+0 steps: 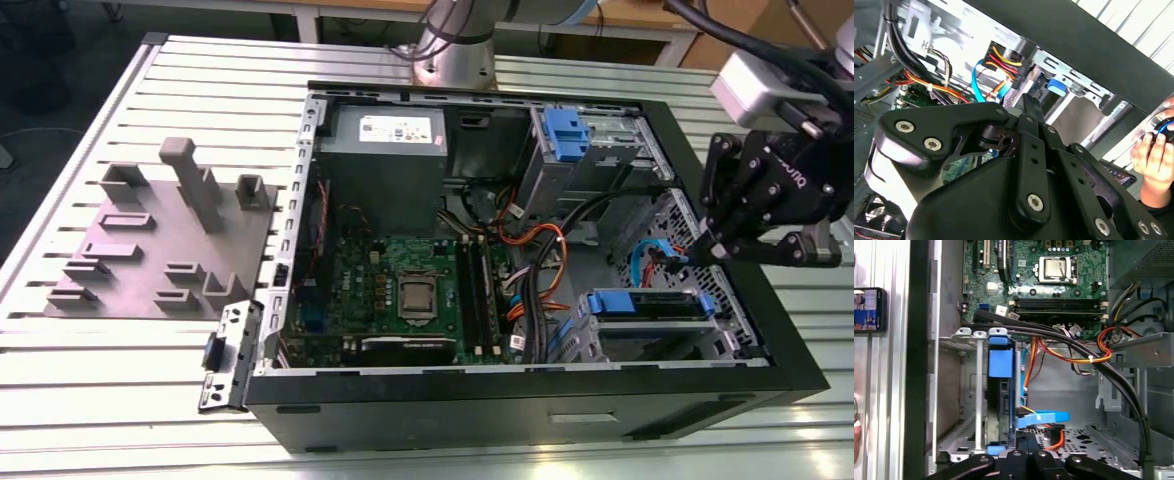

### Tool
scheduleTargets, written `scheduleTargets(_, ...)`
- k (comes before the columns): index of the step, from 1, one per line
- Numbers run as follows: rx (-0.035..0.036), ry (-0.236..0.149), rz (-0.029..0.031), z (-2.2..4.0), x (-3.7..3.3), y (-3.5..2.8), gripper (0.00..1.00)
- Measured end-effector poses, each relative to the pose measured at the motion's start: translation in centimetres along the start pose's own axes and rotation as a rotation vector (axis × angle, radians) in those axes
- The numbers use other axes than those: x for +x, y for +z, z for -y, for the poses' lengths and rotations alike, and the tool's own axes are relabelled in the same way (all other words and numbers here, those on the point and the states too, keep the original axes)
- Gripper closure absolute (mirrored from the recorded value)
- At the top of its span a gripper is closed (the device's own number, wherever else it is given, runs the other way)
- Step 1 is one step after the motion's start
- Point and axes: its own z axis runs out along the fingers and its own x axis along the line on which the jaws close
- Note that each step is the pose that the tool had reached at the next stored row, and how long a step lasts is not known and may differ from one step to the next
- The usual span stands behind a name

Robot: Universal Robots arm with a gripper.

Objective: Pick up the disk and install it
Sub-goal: 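Insert the first disk wire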

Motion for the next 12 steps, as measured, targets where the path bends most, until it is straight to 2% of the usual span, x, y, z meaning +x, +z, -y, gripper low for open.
scheduleTargets(4, -0.0001, 0.000, -0.0014, 0.08, -1.01, -0.02, 0.89)
scheduleTargets(9, -0.0016, 0.000, -0.0014, 0.25, -1.06, -0.03, 0.89)
scheduleTargets(12, -0.0105, 0.000, -0.0028, 0.61, -1.07, -0.04, 0.89)
